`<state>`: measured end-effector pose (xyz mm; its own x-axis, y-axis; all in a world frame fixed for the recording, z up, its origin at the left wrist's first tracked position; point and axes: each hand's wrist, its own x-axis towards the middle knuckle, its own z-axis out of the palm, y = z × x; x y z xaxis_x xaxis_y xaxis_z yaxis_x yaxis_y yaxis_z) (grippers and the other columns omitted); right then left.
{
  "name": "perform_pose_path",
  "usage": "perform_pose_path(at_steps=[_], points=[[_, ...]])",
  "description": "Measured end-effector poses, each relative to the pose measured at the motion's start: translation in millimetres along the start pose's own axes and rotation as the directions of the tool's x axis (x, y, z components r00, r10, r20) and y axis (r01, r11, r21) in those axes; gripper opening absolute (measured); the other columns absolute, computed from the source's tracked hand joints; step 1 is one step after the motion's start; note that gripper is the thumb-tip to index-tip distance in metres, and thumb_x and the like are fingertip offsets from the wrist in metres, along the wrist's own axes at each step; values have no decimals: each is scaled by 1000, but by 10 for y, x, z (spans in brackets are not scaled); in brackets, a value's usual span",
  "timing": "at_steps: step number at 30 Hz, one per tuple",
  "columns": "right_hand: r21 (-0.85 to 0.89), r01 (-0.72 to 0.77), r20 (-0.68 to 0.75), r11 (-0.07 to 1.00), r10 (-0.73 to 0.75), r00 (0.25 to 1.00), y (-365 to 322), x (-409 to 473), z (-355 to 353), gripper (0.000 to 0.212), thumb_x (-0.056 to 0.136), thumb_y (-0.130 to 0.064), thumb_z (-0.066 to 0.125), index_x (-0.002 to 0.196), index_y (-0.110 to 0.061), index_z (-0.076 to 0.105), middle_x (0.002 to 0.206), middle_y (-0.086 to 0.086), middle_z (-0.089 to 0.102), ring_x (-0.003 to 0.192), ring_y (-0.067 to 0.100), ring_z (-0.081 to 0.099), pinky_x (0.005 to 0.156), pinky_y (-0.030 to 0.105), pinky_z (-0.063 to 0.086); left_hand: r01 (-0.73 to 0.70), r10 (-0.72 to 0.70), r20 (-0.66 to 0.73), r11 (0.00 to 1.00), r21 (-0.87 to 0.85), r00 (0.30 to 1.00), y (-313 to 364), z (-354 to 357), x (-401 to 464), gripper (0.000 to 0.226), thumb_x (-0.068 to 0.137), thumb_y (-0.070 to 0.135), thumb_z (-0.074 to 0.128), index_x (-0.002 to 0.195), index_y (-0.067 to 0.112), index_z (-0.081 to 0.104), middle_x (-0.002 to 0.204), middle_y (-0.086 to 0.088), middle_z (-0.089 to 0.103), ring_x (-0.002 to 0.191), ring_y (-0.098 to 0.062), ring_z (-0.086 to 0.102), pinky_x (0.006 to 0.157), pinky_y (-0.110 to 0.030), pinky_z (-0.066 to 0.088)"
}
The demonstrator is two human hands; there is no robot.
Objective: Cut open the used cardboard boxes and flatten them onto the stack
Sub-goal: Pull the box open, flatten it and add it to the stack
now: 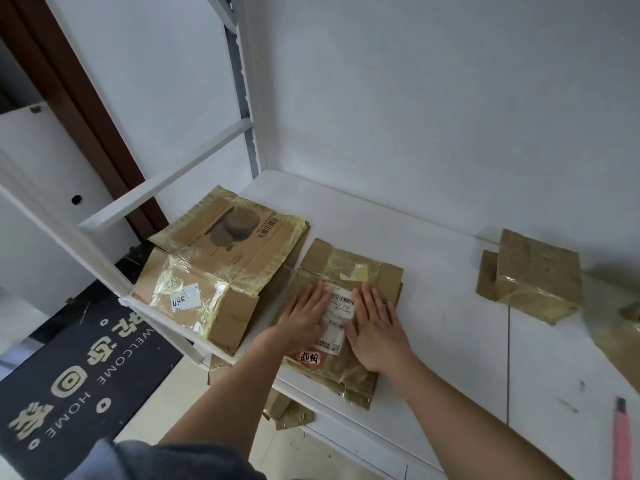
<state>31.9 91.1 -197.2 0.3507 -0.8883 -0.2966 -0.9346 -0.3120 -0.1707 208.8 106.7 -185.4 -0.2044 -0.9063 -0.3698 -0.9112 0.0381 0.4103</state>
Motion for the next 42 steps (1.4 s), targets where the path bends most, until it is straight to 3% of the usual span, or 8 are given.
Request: perform_pose_path(at_steps=[8, 13, 16, 21, 26, 32, 38, 42], points=[[194, -62, -85, 979, 80, 993, -224, -188, 118, 64, 106, -40, 17, 156, -11, -10, 163, 6, -20, 150, 17, -18, 117, 35, -15, 113, -45, -342, 977, 180, 939, -18, 389, -378, 63, 95, 57, -6, 151, 33, -20, 158, 12, -25, 145, -10, -25, 115, -33, -19], [150, -33, -321, 988, 80, 944, -244, -272, 308, 71, 98, -48, 4, 157, -9, 4, 165, 6, -5, 152, 16, -8, 124, 35, -5, 83, -17, -432, 988, 133, 902, -102, 490, -361, 60, 100, 54, 2, 154, 31, -13, 161, 10, -16, 147, -8, -21, 117, -30, -20], [114, -44, -287, 993, 76, 955, -227, -250, 315, 65, 103, -42, 18, 157, -9, 6, 166, 6, -2, 153, 16, -5, 124, 35, -2, 71, -8, -424, 989, 132, 906, -98, 470, -342, 62, 99, 54, 0, 155, 29, -9, 161, 9, -13, 148, -10, -17, 121, -35, -11], [-53, -131, -381, 990, 101, 919, -266, -15, 31, 48, 97, -39, 36, 139, -17, 42, 150, 13, 37, 133, 30, 35, 106, 47, 29, 61, -13, -425, 993, 100, 905, -94, 431, -354, 63, 98, 53, -1, 155, 29, -9, 162, 9, -13, 147, -10, -18, 121, -35, -11], [-46, -81, -218, 996, 69, 974, -136, 319, 100, 61, 103, -49, 17, 157, -30, -3, 165, -3, -10, 152, 20, -13, 117, 54, -14, 71, 3, -459, 987, 144, 888, -99, 481, -315, 64, 96, 51, -2, 155, 26, -3, 162, 5, -9, 149, -11, -12, 120, -35, -12], [67, 27, -261, 997, -8, 965, 0, 317, 133, 58, 105, -45, 24, 157, -32, 4, 166, -5, -6, 152, 15, -12, 122, 48, -8, 83, -28, -473, 992, 95, 881, -67, 482, -324, 62, 99, 50, 6, 156, 27, 15, 163, 7, 15, 150, -13, 8, 121, -37, 8], [54, 17, -116, 998, -11, 993, -32, 369, 47, 59, 105, -46, 23, 157, -31, 2, 165, -4, -11, 151, 19, -14, 121, 50, -8, 110, -47, -382, 984, 143, 923, -39, 425, -353, 60, 102, 51, 9, 157, 27, 4, 164, 5, 4, 151, -15, -1, 122, -40, 0], [274, 157, -166, 949, -114, 979, 57, 246, -322, 49, 101, -29, 51, 149, -22, 40, 161, -2, 27, 149, 20, 21, 120, 41, 17, 115, -34, -322, 965, 235, 946, 53, 162, -411, 64, 102, 49, 26, 157, 21, 7, 164, 0, 10, 150, -21, 9, 122, -45, 9]])
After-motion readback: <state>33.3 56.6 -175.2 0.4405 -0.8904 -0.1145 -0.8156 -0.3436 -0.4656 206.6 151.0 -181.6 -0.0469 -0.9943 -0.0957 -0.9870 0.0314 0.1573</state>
